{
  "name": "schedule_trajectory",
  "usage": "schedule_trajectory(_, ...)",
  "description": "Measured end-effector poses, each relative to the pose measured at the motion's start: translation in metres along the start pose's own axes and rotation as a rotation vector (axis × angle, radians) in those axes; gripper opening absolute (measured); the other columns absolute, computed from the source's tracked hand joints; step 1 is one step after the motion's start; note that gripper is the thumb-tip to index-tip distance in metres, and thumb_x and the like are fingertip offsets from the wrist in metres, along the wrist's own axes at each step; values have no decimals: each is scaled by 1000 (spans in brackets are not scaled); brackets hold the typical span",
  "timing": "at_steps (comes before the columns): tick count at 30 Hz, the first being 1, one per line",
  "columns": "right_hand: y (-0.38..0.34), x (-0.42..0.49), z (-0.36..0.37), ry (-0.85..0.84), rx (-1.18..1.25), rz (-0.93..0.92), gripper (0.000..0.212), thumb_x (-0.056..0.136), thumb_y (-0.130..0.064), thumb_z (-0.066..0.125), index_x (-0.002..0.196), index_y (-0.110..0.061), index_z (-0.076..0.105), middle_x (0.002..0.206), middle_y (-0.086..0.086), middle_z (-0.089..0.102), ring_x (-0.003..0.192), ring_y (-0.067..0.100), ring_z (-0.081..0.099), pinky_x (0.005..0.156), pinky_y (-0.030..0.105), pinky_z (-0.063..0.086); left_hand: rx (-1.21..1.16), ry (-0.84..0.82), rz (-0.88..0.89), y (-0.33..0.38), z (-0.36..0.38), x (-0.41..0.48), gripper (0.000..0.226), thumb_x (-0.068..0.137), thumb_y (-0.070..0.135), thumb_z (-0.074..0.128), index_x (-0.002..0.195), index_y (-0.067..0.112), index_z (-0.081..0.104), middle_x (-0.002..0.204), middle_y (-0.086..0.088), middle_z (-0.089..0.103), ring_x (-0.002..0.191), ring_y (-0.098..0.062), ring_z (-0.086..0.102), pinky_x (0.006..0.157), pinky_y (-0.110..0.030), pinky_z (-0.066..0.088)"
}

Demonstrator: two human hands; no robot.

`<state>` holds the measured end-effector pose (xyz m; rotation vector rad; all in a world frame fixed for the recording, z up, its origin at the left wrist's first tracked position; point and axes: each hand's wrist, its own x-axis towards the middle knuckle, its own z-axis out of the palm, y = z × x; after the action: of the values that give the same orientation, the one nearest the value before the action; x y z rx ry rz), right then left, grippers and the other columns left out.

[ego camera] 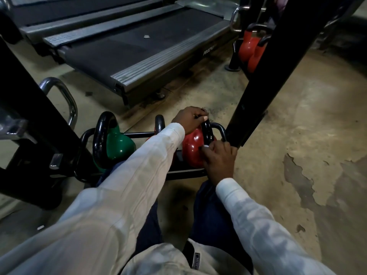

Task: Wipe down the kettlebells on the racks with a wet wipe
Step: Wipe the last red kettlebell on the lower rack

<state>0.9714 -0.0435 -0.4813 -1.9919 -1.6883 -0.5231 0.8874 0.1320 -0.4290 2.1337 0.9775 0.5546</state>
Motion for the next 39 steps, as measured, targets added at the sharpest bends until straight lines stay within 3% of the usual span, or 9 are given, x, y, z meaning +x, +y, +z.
schedule_trajectory(3,4,8,2,57,49,7,10,78,-23,68,87,-25,71,86,4,58,83,26,47,72,36,28,2,-11,-4,0,0,1,25,89,38,61,112,34,71,122,13,65,112,-10,59,102,-37,46)
schedule_trajectory(7,19,-29,22,37,254,61,27,73,-2,76,91,-21,73,88,5,55,82,28,53,70,36,42,-19,-9,2,-1,0,1,25,91,36,61,114,31,70,123,11,65,113,-11,58,102,-36,45)
schedule_trajectory(11,9,-32,11,33,575,326,17,87,-7,68,99,-19,67,104,2,59,99,16,57,87,33,49,-34,-12,-12,-3,1,1,25,90,38,61,112,34,71,121,13,66,112,-11,58,102,-36,45)
schedule_trajectory(14,0,-30,4,63,828,574,27,88,-11,70,111,-20,63,109,-5,66,104,8,63,94,21,48,-53,1,1,-3,2,2,24,89,36,63,112,33,71,122,12,65,112,-11,58,102,-35,45)
schedule_trajectory(17,-4,-26,-1,56,936,703,27,89,-14,69,115,-22,66,113,-9,69,110,7,63,98,25,48,-59,2,1,-3,2,1,25,90,35,63,113,31,71,123,10,65,114,-11,58,102,-35,44)
schedule_trajectory(23,4,37,-15,31,968,539,12,85,-11,73,94,-19,74,109,-1,67,106,10,63,96,29,51,-73,20,-17,1,2,-1,24,90,33,64,112,31,72,122,12,66,113,-10,58,103,-32,44)
schedule_trajectory(29,6,-1,-25,-34,654,246,18,88,-6,67,102,-15,75,113,-7,56,110,15,56,100,20,43,-60,16,-30,7,2,-14,31,96,26,56,126,26,65,138,4,56,124,-17,52,102,-25,36)
schedule_trajectory(34,17,79,-21,-178,606,284,29,88,-7,63,114,-15,70,111,7,66,105,22,61,94,20,42,-129,89,-13,6,7,-38,35,95,14,55,127,26,63,138,0,57,130,-18,50,107,-21,32)
schedule_trajectory(39,27,69,-37,-313,593,223,8,82,-17,75,89,-19,77,93,-6,62,87,5,59,80,1,36,-153,136,-30,3,15,-80,39,94,21,57,133,25,56,136,2,55,126,-15,50,111,-36,38)
